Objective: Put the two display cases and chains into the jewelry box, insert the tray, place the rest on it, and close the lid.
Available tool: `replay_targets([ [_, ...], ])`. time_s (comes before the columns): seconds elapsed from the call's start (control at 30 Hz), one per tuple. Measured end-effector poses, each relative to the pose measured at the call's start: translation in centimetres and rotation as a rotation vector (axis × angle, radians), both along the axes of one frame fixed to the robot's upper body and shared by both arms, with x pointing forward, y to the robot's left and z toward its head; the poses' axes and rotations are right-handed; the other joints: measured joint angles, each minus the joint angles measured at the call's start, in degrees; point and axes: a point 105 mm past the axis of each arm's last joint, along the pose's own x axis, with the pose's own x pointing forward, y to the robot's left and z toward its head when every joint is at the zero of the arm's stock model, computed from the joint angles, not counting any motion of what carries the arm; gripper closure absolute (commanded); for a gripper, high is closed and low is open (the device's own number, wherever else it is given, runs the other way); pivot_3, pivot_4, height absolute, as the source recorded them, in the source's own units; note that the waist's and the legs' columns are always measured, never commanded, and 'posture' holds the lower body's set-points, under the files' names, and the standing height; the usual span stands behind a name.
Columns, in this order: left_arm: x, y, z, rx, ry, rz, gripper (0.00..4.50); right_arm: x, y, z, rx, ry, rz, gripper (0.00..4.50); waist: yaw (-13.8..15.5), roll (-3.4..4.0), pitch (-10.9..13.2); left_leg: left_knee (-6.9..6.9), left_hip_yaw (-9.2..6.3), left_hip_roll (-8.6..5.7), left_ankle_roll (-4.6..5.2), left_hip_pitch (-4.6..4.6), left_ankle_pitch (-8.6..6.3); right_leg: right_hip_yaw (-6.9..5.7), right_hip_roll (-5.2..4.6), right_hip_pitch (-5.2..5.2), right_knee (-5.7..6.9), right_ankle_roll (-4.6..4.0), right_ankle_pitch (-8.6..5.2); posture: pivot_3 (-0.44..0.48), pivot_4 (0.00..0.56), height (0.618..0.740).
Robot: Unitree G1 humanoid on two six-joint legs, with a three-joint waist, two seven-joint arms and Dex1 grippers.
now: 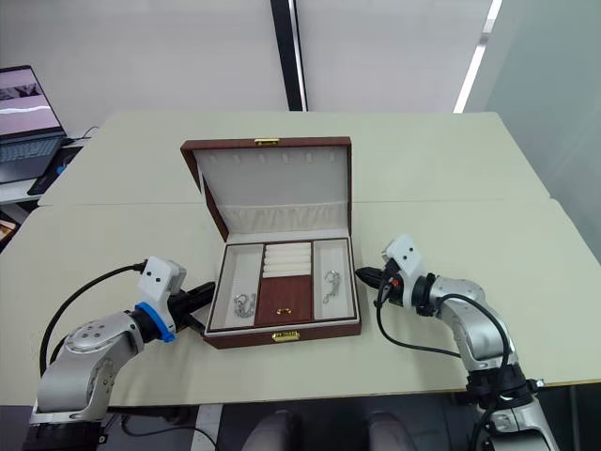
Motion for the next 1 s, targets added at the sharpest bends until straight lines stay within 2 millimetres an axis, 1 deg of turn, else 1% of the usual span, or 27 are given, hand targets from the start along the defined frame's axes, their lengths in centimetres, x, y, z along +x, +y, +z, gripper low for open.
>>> replay_targets([
  [0.23,0.7,0.6,0.1,0.008,-0.014,0.014,4.5,-0.2,0.0,-0.2,0.0,0.012,0.003,4.47,0.1,0.0,0.0,-0.02,-0.05,-0.01,-0.01,0.3,0.01,-0.04,0.01,0.29,0.05,0.0,0.0,0.0,0.15,0.74],
  [0.6,0.4,0.8,0.2,-0.003,-0.027,0.029,4.5,-0.2,0.1,-0.2,0.0,0.011,0.006,4.47,0.0,0.0,0.0,-0.03,-0.04,0.0,0.0,0.34,0.01,-0.02,0.01,0.34,0.04,0.0,0.0,0.0,0.15,0.74],
  [0.73,-0.4,1.2,0.9,-0.012,-0.121,0.047,4.5,-0.5,0.0,-0.1,0.012,0.022,0.031,4.47,0.0,0.0,0.0,-0.04,0.01,0.01,0.0,0.3,0.01,0.04,0.01,0.32,-0.1,0.0,0.0,0.0,0.15,0.74],
  [0.83,-0.7,1.8,1.9,-0.008,-0.204,0.058,4.5,-0.5,-0.3,-0.1,0.015,0.022,0.04,4.47,-0.1,-0.02,0.0,-0.06,0.0,0.04,0.0,0.31,0.0,0.02,0.02,0.32,-0.11,0.0,0.0,0.0,0.15,0.74],
  [0.93,-1.0,2.6,3.1,0.002,-0.281,0.069,4.5,-0.4,-0.5,-0.2,0.038,0.032,0.045,4.47,-0.1,-0.02,0.0,-0.05,0.01,0.03,0.0,0.35,0.0,0.02,0.02,0.36,-0.09,0.0,0.0,0.0,0.15,0.74],
  [1.0,-1.3,3.3,3.4,0.017,-0.299,0.08,4.5,-0.2,-0.9,0.1,0.048,0.022,0.029,4.47,-0.1,-0.02,0.0,-0.05,0.0,0.01,0.0,0.36,0.0,0.02,0.01,0.39,-0.09,0.0,0.0,0.0,0.15,0.74],
])
